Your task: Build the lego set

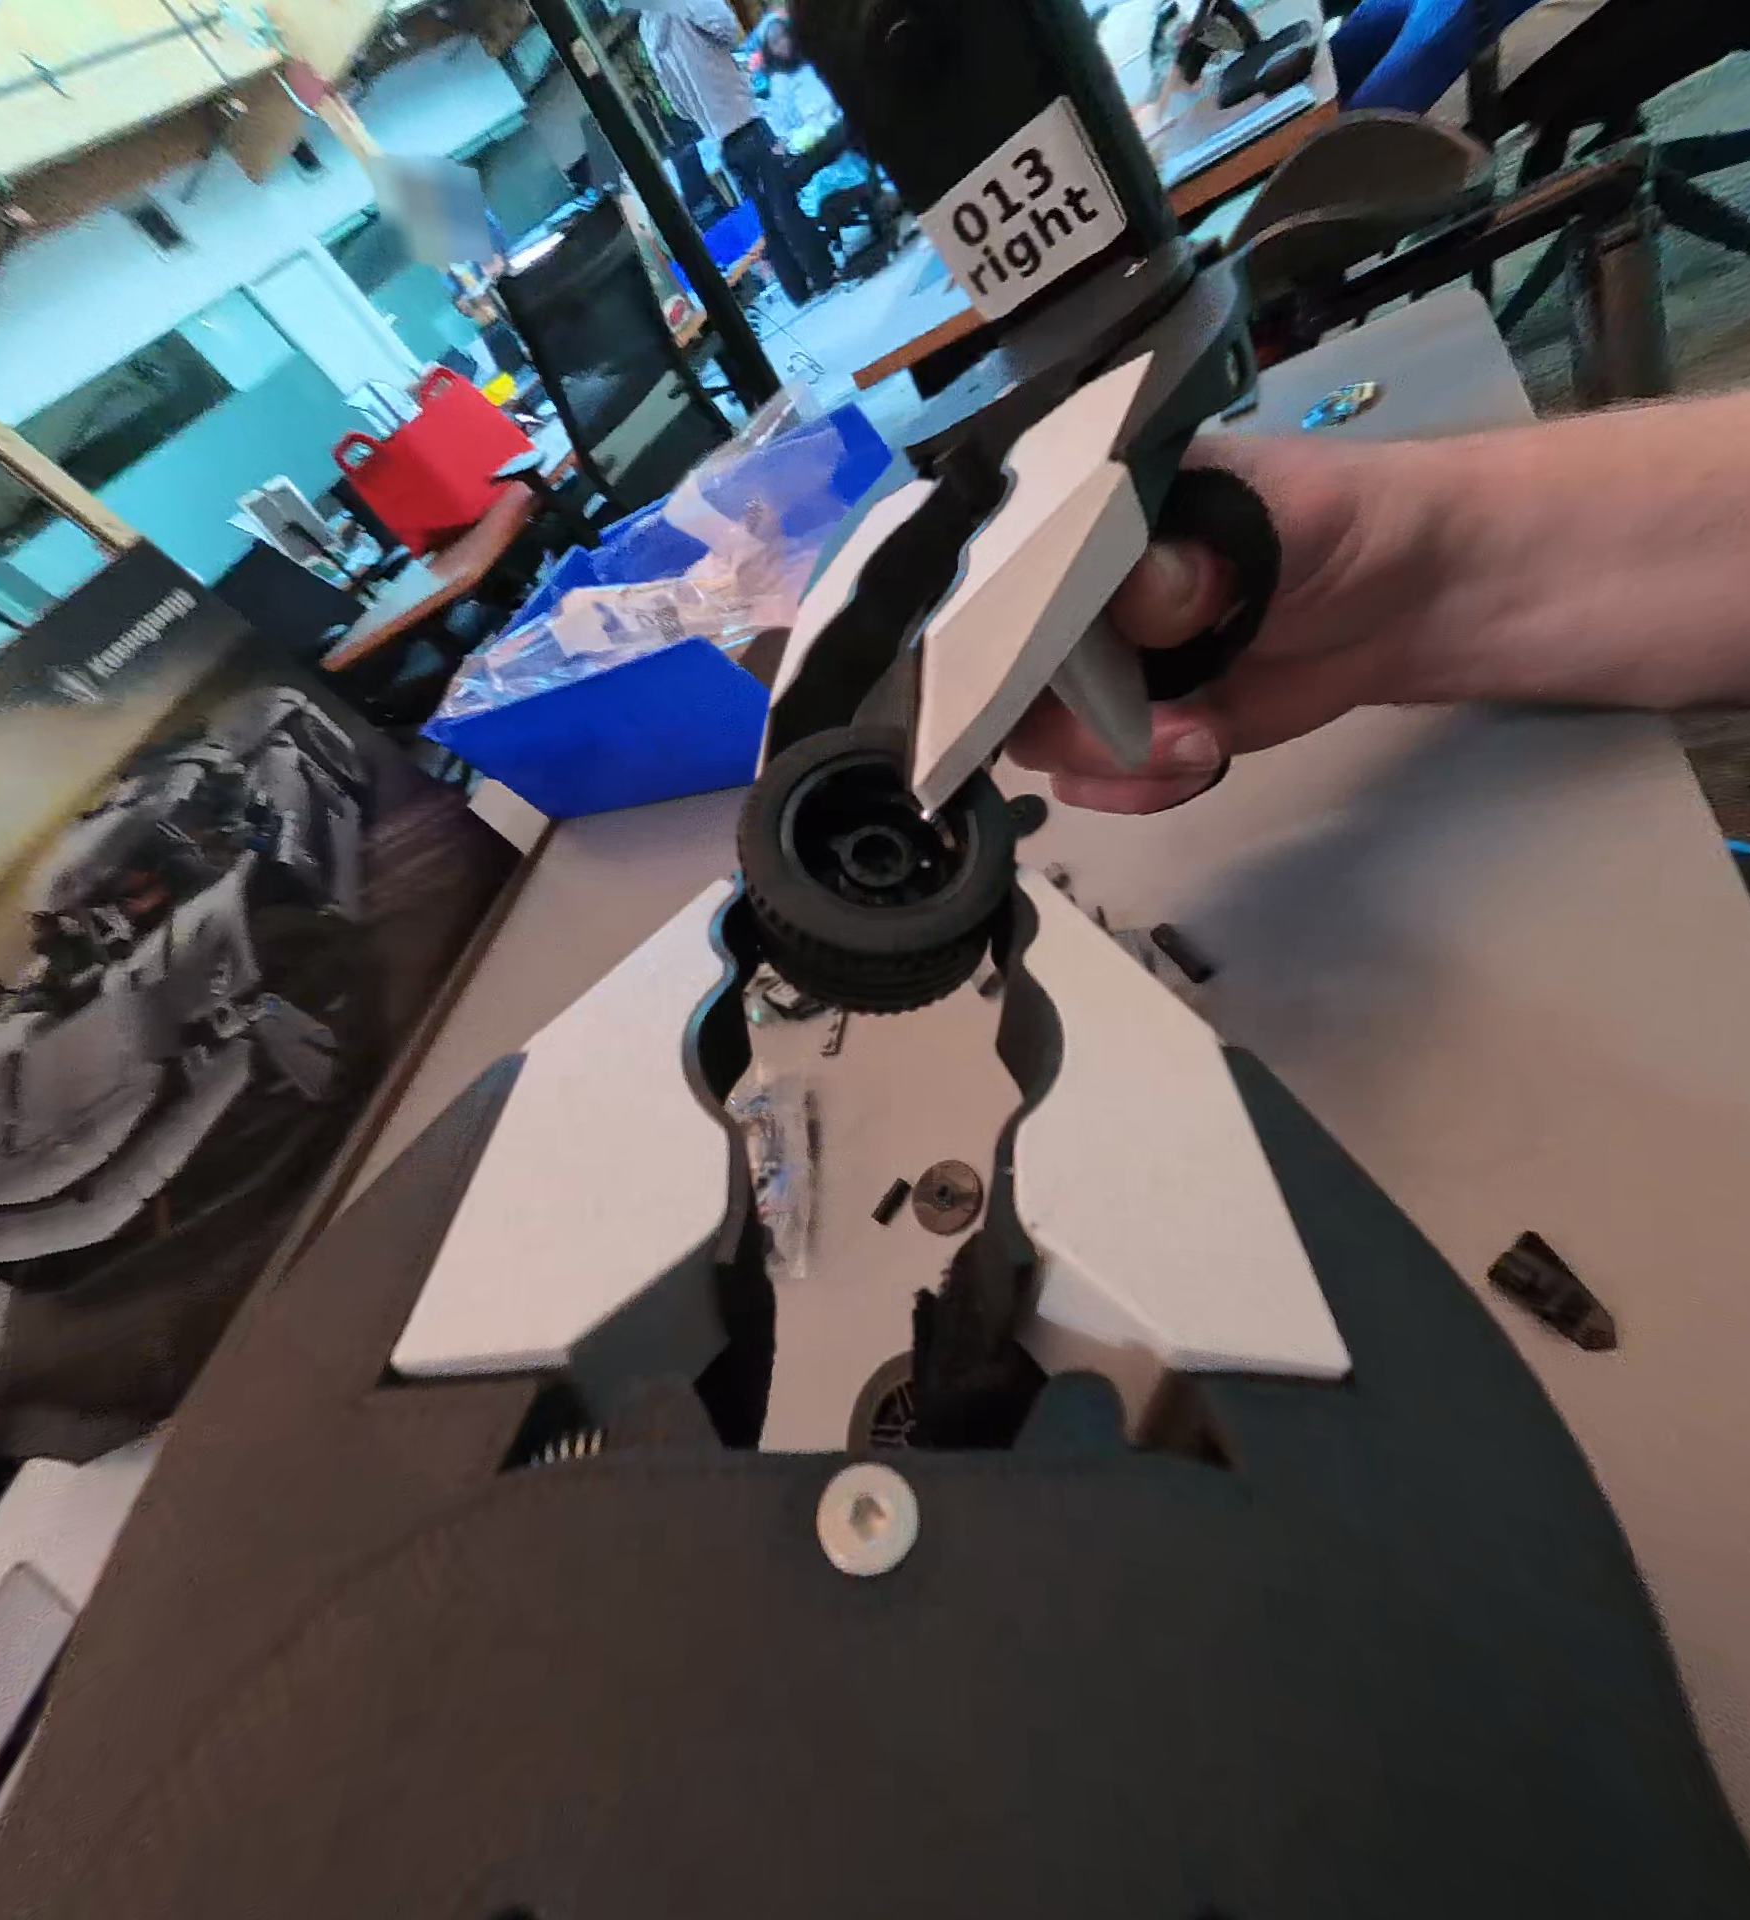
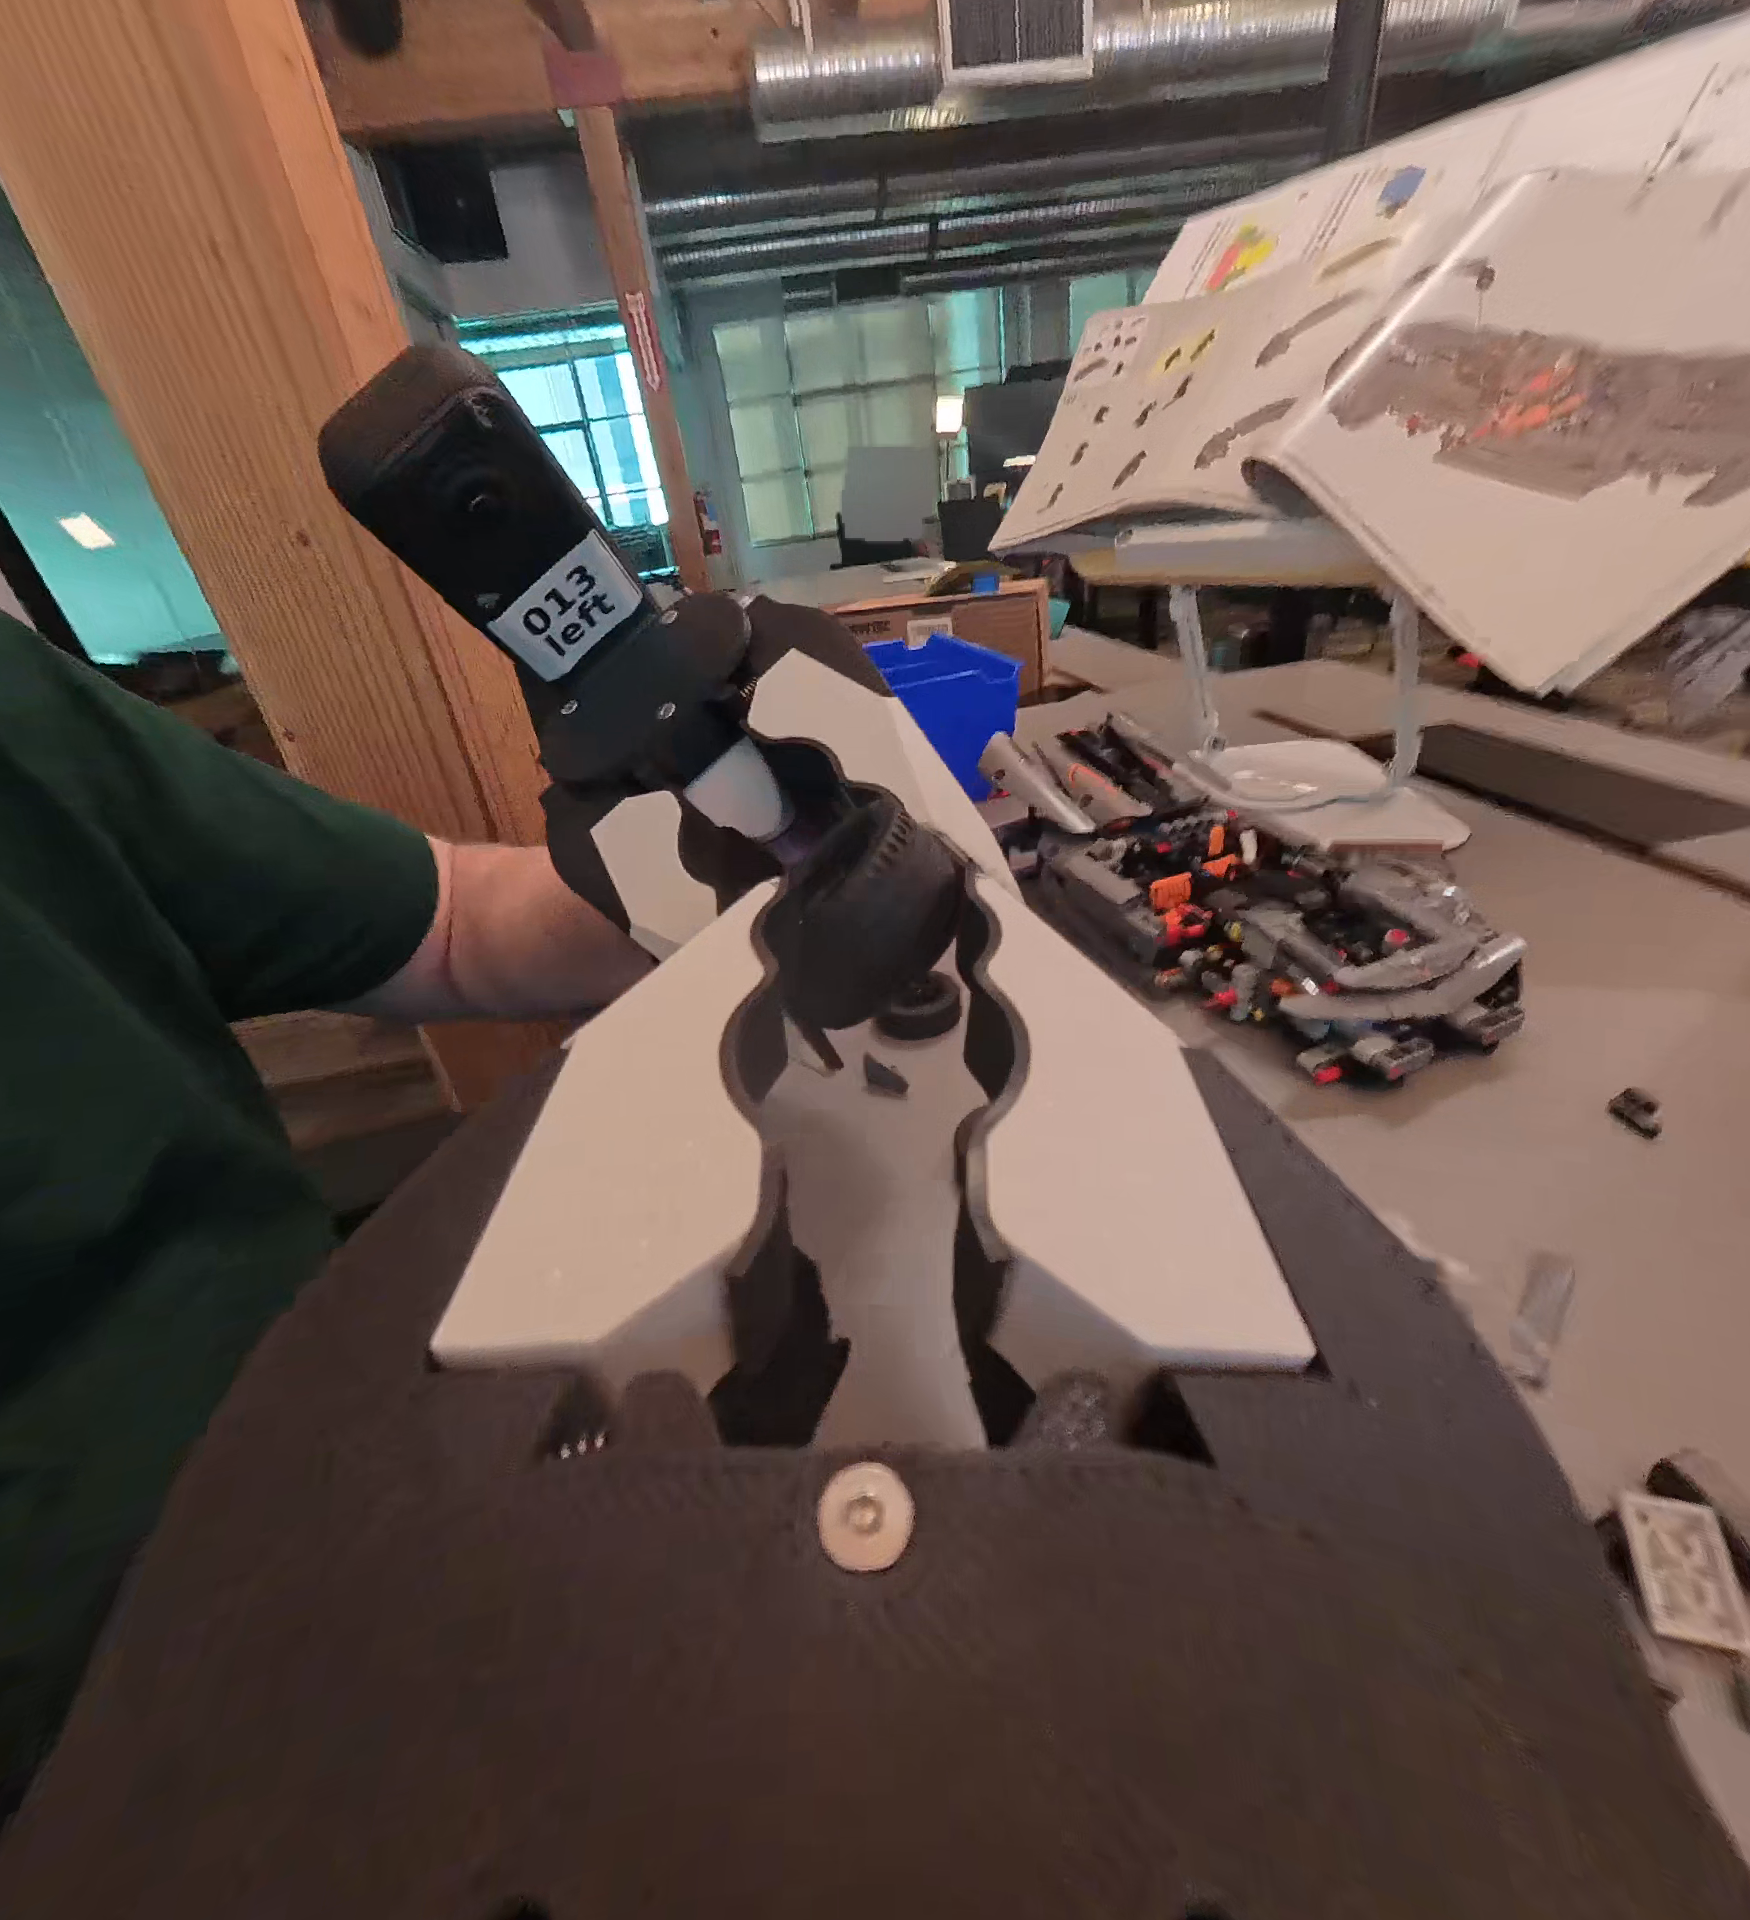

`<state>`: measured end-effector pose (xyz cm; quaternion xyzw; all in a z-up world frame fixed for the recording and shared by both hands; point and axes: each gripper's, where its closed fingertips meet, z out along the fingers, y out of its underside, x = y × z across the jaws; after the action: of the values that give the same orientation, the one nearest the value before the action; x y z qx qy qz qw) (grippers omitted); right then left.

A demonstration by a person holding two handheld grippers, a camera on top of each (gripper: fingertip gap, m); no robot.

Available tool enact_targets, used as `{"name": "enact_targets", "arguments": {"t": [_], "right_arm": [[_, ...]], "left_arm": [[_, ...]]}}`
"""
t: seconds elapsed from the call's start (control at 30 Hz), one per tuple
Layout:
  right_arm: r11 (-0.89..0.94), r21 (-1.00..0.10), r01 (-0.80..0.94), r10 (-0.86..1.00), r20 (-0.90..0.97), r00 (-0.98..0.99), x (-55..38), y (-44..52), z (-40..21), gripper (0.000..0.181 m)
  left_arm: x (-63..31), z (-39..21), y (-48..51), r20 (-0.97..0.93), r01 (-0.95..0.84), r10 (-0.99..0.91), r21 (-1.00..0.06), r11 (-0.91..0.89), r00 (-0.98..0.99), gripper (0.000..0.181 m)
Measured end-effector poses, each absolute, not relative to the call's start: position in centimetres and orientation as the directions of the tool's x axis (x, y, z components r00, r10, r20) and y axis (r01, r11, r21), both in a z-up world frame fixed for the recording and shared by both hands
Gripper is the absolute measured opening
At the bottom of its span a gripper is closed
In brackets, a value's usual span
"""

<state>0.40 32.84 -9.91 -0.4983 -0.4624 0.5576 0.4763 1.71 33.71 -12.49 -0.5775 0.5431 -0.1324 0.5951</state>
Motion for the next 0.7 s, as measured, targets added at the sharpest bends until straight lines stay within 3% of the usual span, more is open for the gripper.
{"name": "enact_targets", "arguments": {"t": [0.13, 0.23, 0.33, 0.47, 0.57, 0.7], "right_arm": [[-0.244, -0.967, -0.078, 0.968, -0.237, -0.084, 0.7, 33.6, -10.1, 0.011], [-0.302, -0.948, -0.102, 0.947, -0.285, -0.148, 0.9, 33.2, -9.7, 0.01], [-0.299, -0.951, -0.078, 0.949, -0.287, -0.132, 0.7, 33.3, -10.2, 0.01], [-0.184, -0.981, -0.067, 0.983, -0.184, -0.016, 0.7, 34.0, -10.3, 0.023], [-0.005, -1.0, -0.023, 0.998, -0.007, 0.066, 0.5, 33.7, -10.4, 0.013], [0.034, -0.999, 0.021, 0.996, 0.035, 0.083, 0.5, 33.7, -10.9, 0.008]], "left_arm": [[1.8, -12.0, 33.7, -0.527, -0.448, -0.756, -0.825, 0.346, 0.388, 0.047], [2.1, -12.0, 33.4, -0.625, -0.511, -0.687, -0.755, 0.41, 0.372, 0.046], [2.0, -12.4, 33.5, -0.6, -0.505, -0.711, -0.77, 0.391, 0.366, 0.045], [1.8, -12.7, 33.8, -0.523, -0.465, -0.769, -0.819, 0.335, 0.368, 0.044], [1.6, -12.7, 33.8, -0.477, -0.432, -0.803, -0.847, 0.311, 0.357, 0.045], [1.8, -13.1, 33.4, -0.42, -0.401, -0.848, -0.872, 0.28, 0.322, 0.045]]}}
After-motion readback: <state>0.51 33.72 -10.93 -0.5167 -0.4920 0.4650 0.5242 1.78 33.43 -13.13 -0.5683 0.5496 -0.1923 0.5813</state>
